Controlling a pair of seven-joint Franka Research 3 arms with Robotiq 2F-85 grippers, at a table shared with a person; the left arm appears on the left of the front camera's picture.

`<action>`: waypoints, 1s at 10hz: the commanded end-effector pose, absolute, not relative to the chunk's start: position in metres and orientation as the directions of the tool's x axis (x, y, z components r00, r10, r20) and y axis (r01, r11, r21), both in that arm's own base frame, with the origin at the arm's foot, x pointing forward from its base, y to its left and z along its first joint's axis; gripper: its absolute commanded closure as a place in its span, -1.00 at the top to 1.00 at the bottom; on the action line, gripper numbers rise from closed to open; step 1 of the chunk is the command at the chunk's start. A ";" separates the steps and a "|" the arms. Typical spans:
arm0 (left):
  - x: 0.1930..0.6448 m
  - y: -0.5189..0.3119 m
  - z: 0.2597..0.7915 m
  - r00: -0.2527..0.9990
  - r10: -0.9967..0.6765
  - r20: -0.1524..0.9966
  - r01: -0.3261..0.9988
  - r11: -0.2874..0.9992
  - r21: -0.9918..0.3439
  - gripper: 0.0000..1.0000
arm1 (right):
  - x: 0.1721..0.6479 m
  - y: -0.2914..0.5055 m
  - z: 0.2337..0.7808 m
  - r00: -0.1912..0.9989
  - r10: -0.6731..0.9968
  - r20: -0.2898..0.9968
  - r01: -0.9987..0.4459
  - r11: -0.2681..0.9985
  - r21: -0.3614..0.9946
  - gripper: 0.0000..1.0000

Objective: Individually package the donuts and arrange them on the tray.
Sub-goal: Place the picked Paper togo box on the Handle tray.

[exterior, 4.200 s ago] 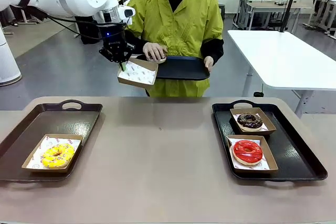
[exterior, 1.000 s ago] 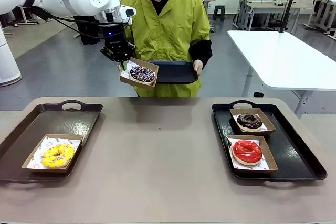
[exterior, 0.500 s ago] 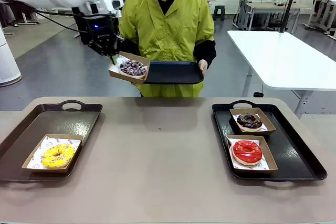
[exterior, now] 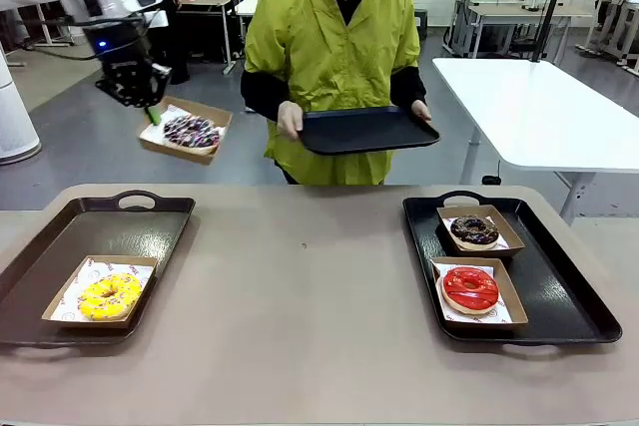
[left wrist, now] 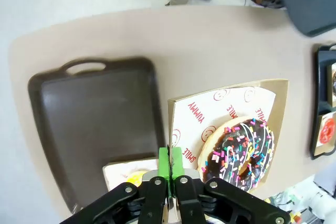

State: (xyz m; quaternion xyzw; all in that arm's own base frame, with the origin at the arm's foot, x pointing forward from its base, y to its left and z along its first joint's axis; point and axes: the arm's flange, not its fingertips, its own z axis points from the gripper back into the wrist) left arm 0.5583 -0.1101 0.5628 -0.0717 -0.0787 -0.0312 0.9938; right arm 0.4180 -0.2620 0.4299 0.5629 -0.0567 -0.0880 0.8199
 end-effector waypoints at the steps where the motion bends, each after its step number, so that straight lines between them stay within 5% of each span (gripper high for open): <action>1: 0.538 -0.082 0.546 0.982 -0.060 0.179 0.087 0.985 -0.146 -0.98 | 0.418 -0.264 0.430 0.981 -0.195 -0.008 0.078 0.351 0.933 1.00; 10: 0.559 0.010 0.454 0.998 -0.015 0.057 0.016 1.000 -0.005 -0.98 | 0.418 -0.264 0.430 0.981 -0.195 -0.008 0.078 0.351 0.933 1.00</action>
